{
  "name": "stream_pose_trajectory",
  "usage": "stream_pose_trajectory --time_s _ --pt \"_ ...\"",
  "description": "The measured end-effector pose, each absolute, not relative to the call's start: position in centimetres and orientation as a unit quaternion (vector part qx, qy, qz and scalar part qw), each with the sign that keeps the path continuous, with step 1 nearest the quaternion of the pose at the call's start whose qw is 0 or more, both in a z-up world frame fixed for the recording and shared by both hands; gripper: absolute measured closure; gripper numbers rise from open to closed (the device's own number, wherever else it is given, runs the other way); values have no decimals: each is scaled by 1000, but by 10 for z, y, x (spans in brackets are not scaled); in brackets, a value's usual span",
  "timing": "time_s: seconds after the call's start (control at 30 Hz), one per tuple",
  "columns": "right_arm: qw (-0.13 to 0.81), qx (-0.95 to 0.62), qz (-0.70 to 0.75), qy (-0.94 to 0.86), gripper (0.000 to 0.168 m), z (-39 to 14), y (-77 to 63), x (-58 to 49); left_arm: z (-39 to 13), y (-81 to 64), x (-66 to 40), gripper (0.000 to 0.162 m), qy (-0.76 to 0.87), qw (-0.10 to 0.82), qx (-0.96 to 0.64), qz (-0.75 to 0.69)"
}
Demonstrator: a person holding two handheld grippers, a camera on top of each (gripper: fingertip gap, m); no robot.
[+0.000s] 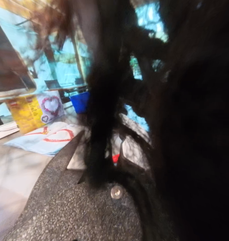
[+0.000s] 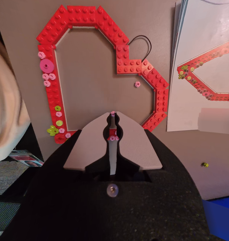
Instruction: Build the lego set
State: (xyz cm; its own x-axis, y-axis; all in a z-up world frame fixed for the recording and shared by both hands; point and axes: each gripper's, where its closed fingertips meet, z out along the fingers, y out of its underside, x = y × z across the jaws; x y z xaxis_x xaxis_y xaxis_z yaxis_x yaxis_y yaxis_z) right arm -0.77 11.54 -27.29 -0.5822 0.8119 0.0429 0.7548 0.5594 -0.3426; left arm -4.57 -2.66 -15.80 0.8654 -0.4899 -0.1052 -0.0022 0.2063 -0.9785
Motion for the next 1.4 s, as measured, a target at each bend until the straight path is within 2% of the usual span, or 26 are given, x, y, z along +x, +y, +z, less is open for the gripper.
stream_pose_trajectory --time_s 0.03,0.33,0.73,1.07,1.4 --pt "100 -443 147 -879 163 -271 113 -9 -159 -26 -47 158 203 748 -613 -155" --pt "78 -350 228 -905 164 -247 27 -17 -173 -28 -59 156 207 724 -649 -109" --pt "61 -352 158 -920 163 -256 15 -20 -172 -32 -63 158 213 720 -655 -87" --pt "72 -374 183 -906 163 -239 30 -18 -172 -30 -66 158 211 722 -654 -88" --pt "45 -336 172 -925 163 -261 -1 -20 -168 -32 -69 158 215 722 -652 -88"
